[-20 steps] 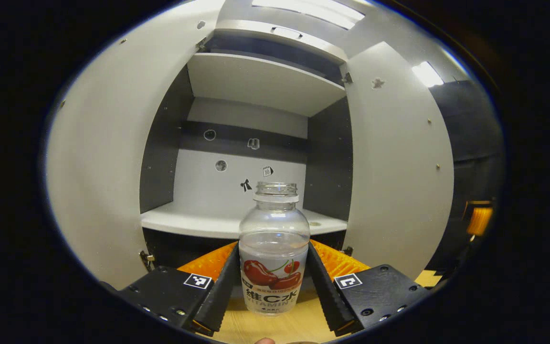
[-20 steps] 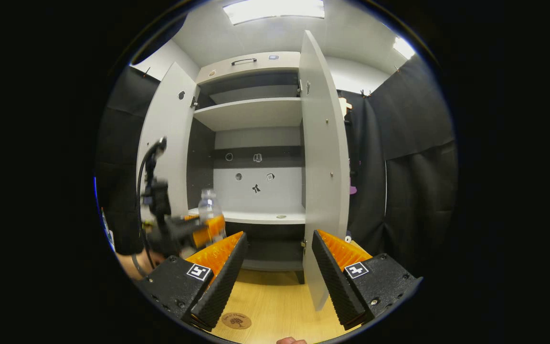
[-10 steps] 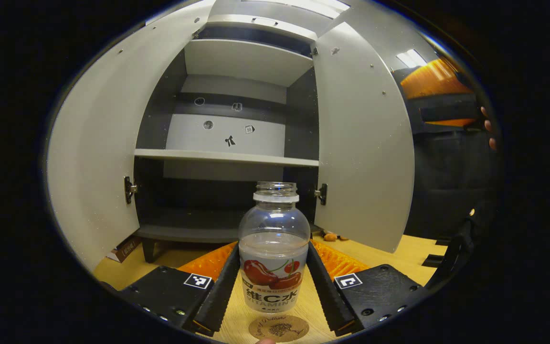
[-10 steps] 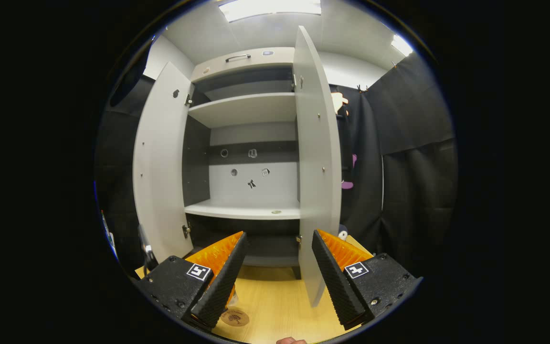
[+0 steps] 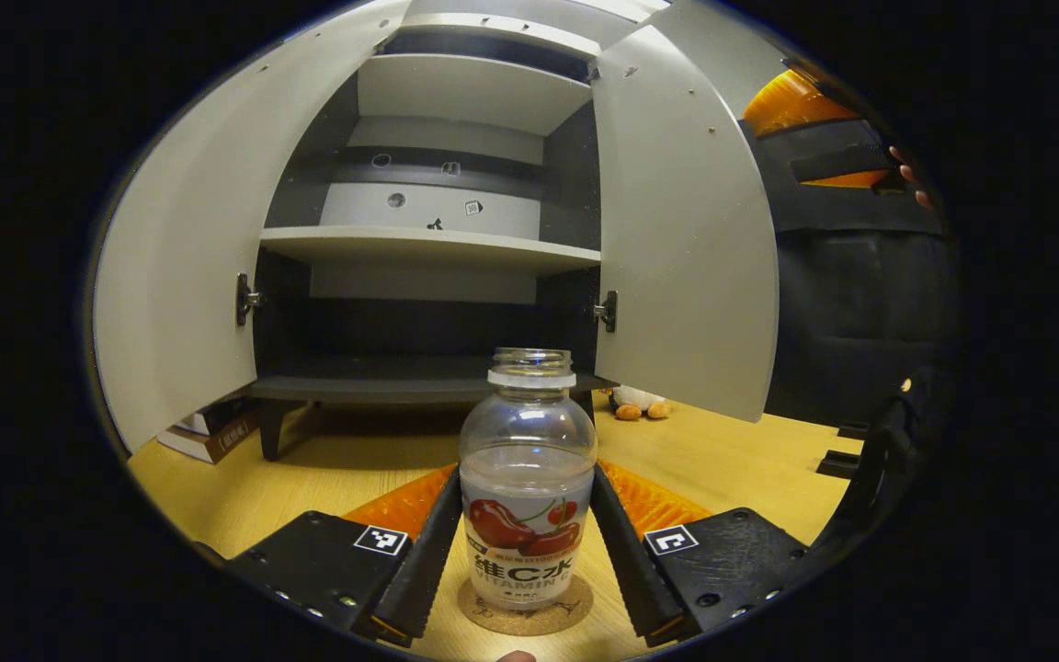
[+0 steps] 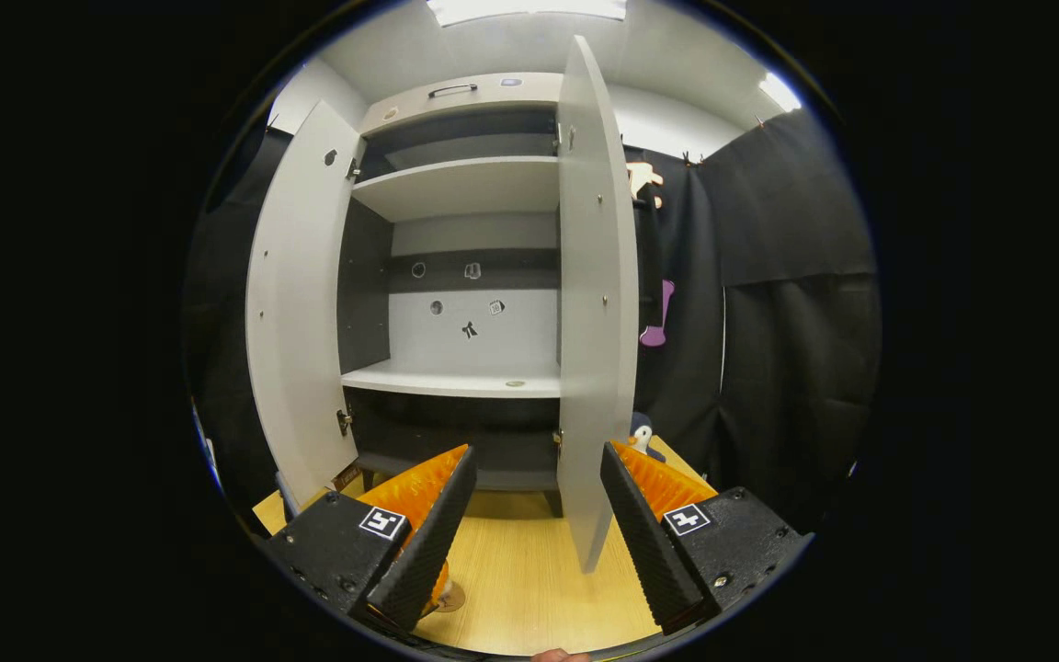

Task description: Grasp the bottle in the cabinet with the left hand and place it on the coaster, then close the right door with the right hand and the left door with the left hand.

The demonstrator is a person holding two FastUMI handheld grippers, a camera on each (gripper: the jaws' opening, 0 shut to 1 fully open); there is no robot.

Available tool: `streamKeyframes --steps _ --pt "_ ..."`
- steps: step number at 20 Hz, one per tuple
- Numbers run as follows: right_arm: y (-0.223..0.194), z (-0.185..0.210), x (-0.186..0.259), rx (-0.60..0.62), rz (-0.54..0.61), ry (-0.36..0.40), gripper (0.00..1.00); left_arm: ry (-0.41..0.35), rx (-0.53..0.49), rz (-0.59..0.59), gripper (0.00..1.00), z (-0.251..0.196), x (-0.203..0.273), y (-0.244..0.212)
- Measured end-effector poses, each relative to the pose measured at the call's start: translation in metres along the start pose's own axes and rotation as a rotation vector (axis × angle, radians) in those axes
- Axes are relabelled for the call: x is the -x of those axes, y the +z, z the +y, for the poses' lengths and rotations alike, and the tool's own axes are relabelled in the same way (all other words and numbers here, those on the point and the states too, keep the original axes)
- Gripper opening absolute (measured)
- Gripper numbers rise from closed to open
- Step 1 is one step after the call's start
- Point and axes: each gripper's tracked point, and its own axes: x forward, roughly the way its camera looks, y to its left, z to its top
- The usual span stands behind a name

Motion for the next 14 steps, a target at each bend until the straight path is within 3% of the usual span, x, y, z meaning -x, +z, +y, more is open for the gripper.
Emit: streamKeyframes --steps 8,11,14 --pt "-0.003 -0.001 0.002 0.005 0.003 -0.007 0.84 0.019 0.015 0.013 0.81 0.008 0.01 -0.007" --pt "-0.002 0.003 0.003 -0.004 0.012 0.003 0.84 0.016 0.022 0.025 0.95 0.007 0.017 0.001" --pt "0.005 0.002 0.002 0.0 -0.007 0.004 0.84 0.011 0.04 -0.015 0.95 0.006 0.027 0.027"
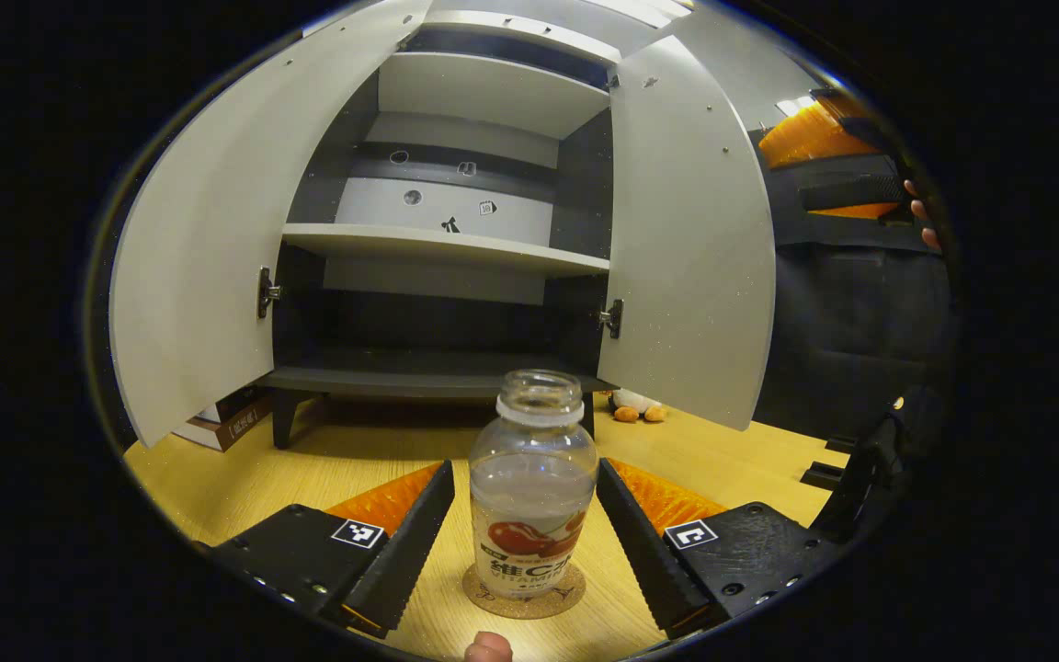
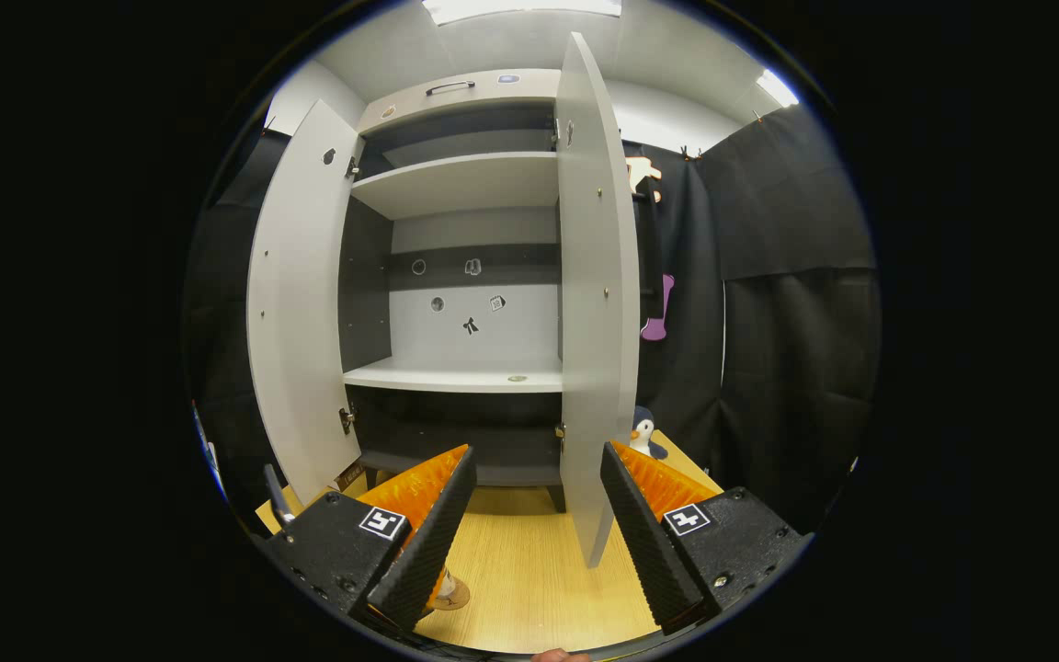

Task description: Grasp the bottle in the cabinet with the left hand and place it on the coaster, then close the right door with the right hand and the left door with the left hand.

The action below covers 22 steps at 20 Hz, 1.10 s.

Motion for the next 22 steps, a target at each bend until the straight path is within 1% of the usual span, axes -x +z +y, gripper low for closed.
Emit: streamKeyframes --steps 3,5,7,9,10,13,14,15,17,19,22 --pt "0.006 0.0 0.003 -0.013 -0.021 0.011 0.84 0.016 0.03 -0.058 0.95 0.004 0.012 0.039" --pt "0.024 -0.004 0.006 -0.013 -0.079 0.03 0.84 0.068 0.039 -0.122 0.95 0.016 0.022 0.076" --pt "0.044 -0.018 0.008 -0.011 -0.14 0.025 0.84 0.116 0.036 -0.159 0.95 0.024 0.028 0.106" --pt "0.076 -0.041 0.007 -0.013 -0.23 -0.012 0.84 0.145 0.022 -0.151 0.95 0.029 0.033 0.122" --pt "0.09 -0.057 0.005 -0.008 -0.27 -0.049 0.84 0.15 0.013 -0.142 0.95 0.031 0.035 0.126" --pt "0.126 -0.098 -0.004 -0.015 -0.345 -0.13 0.84 0.174 0.019 -0.138 0.95 0.04 0.042 0.138" --pt "0.137 -0.111 -0.012 -0.021 -0.354 -0.151 0.83 0.172 0.029 -0.136 0.99 0.041 0.045 0.14" --pt "0.144 -0.124 -0.022 -0.025 -0.352 -0.167 0.83 0.171 0.035 -0.133 0.95 0.041 0.048 0.141" --pt "0.154 -0.141 -0.04 -0.042 -0.343 -0.175 0.83 0.179 0.036 -0.14 0.95 0.043 0.053 0.147" --pt "0.154 -0.156 -0.051 -0.042 -0.324 -0.2 0.83 0.218 0.017 -0.176 0.95 0.049 0.06 0.157" --pt "0.154 -0.166 -0.071 0.008 -0.293 -0.219 0.84 0.226 -0.012 -0.195 0.95 0.05 0.063 0.165"
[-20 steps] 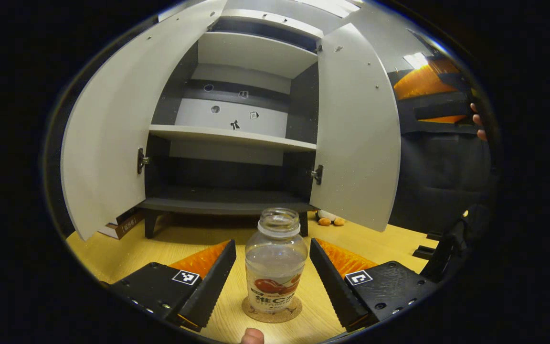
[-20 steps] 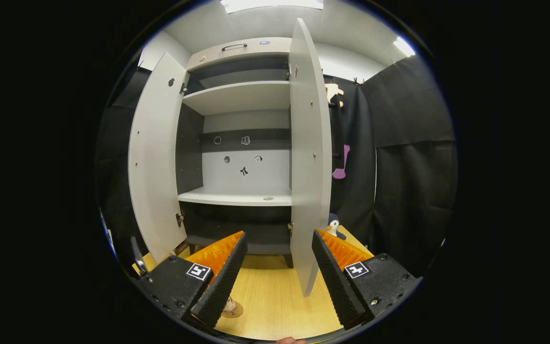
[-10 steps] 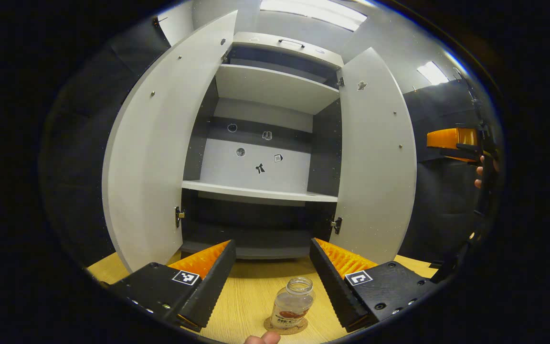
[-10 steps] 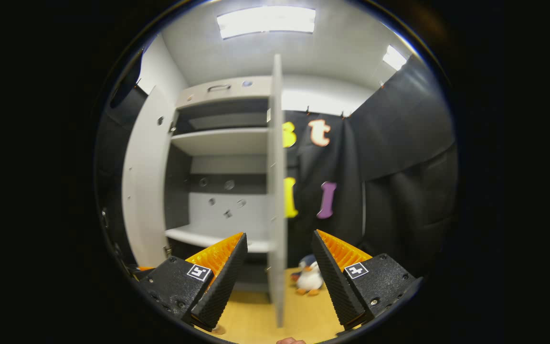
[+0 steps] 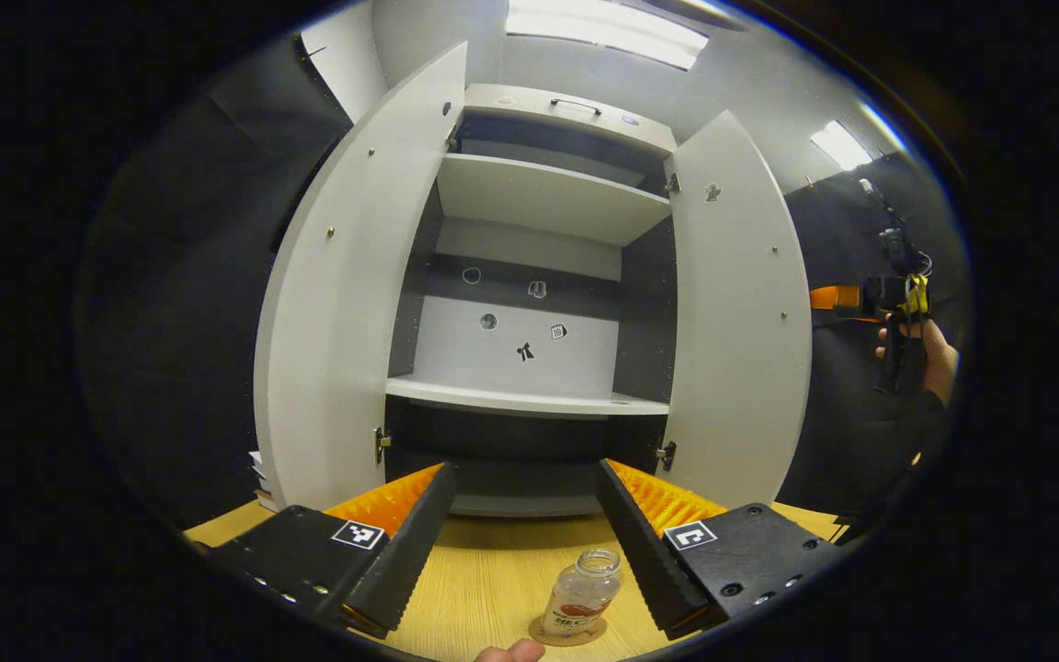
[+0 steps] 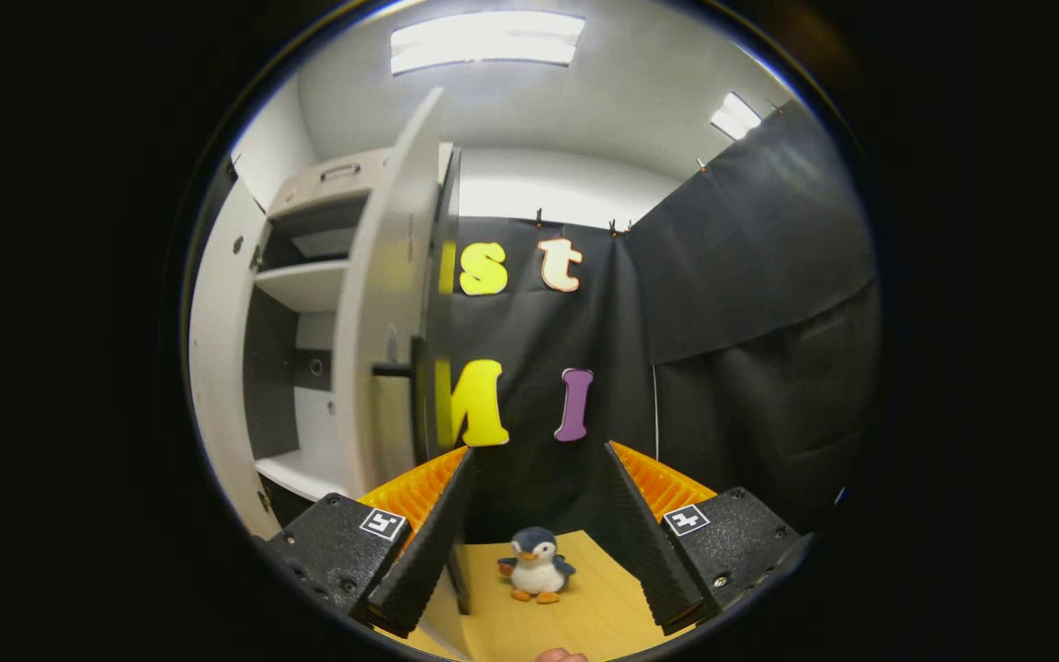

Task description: Grasp the bottle in the cabinet with the left hand and place it on the coaster, then close the right door with the right hand and the left door with the left hand.

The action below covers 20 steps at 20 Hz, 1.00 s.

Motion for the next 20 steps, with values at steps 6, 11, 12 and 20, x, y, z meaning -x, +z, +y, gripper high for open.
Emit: streamKeyframes --steps 6,11,12,20 --pt "0.003 0.012 -0.005 0.027 -0.019 0.0 0.82 0.021 0.013 -0.015 0.99 0.004 0.004 0.006" --pt "-0.003 0.051 0.003 -0.063 0.003 0.125 0.81 0.04 0.019 -0.036 0.95 0.01 0.008 0.013" --pt "-0.004 0.063 0.005 -0.077 0.008 0.156 0.81 0.042 0.017 -0.039 0.95 0.011 0.009 0.015" --pt "-0.013 0.155 0.004 -0.096 0.041 0.391 0.81 0.083 -0.018 -0.062 0.95 0.028 0.021 0.027"
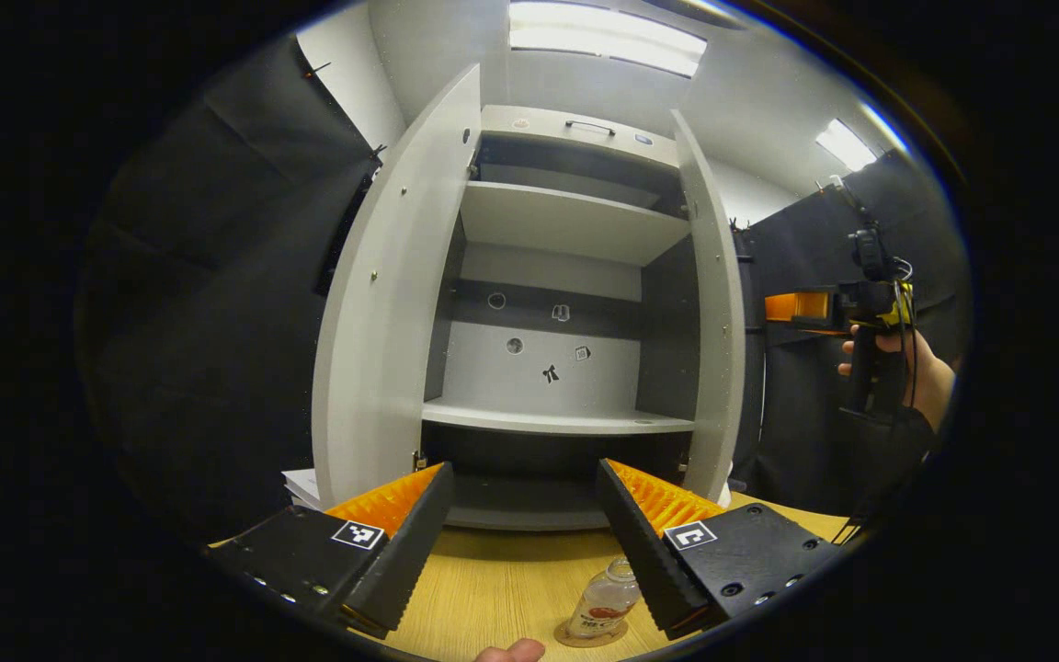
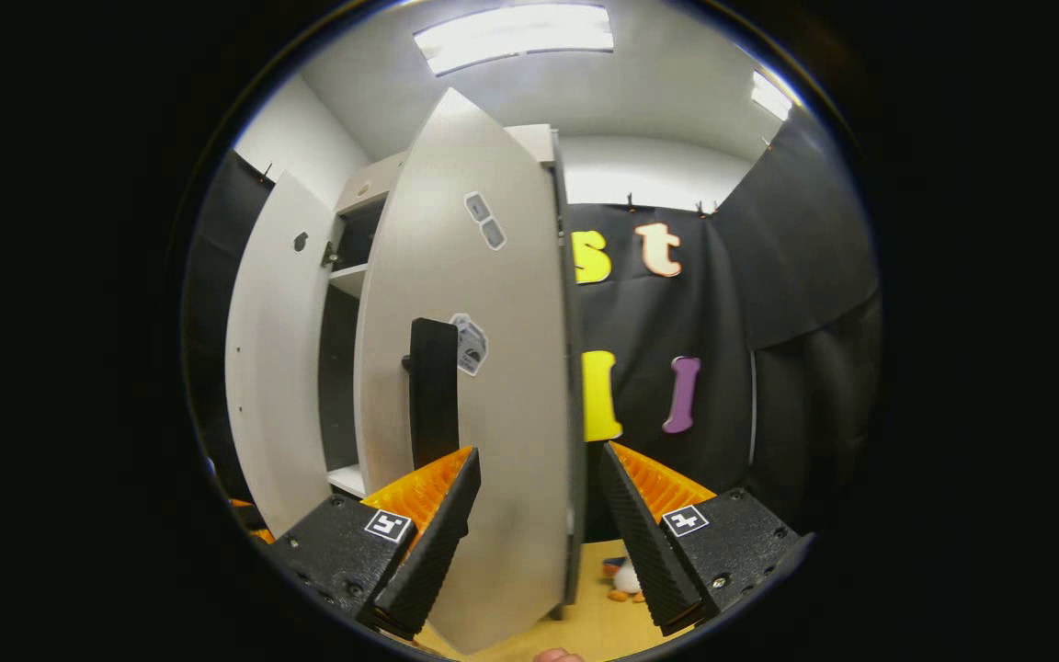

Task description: Grasp the bottle in the cabinet with the left hand and place it on the coaster, then close the right door with the right hand and the left door with the left hand.

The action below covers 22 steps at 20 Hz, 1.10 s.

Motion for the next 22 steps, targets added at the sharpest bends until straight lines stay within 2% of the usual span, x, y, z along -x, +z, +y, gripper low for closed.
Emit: streamKeyframes --steps 2,5,10,11,12,13,14,16,17,19,22 --pt "-0.009 0.013 -0.008 -0.02 0.036 0.041 0.82 0.006 -0.003 -0.009 0.95 0.003 0.002 0.003" --pt "-0.02 0.014 -0.007 -0.006 0.048 0.014 0.82 0.004 -0.003 -0.014 0.99 0.003 0.005 0.006" --pt "-0.028 0.032 0.028 0.004 -0.014 -0.002 0.82 0.001 -0.002 0.007 0.95 0.006 0.007 0.004" --pt "-0.033 0.035 0.037 0.008 -0.013 -0.011 0.82 0.001 0.003 0.011 0.95 0.007 0.006 0.004" --pt "-0.04 0.037 0.047 0.005 -0.014 -0.023 0.82 -0.002 0.012 0.012 0.99 0.007 0.005 0.004" --pt "-0.047 0.039 0.057 0.003 -0.013 -0.035 0.82 -0.005 0.023 0.01 0.95 0.006 0.006 0.007" --pt "-0.057 0.037 0.066 0.007 -0.01 -0.066 0.82 -0.005 0.034 0.009 0.95 0.006 0.005 0.008" --pt "-0.085 0.03 0.086 0.018 0.026 -0.119 0.82 0.001 0.043 0.006 0.99 0.009 0.006 0.011" --pt "-0.101 0.03 0.095 0.017 0.062 -0.123 0.82 0.008 0.044 0.004 0.91 0.011 0.006 0.013" --pt "-0.133 0.031 0.114 0.006 0.135 -0.123 0.82 0.014 0.056 -0.014 0.99 0.015 0.006 0.023" --pt "-0.158 0.031 0.124 -0.028 0.208 -0.133 0.83 0.024 0.088 -0.088 0.99 0.024 0.009 0.063"
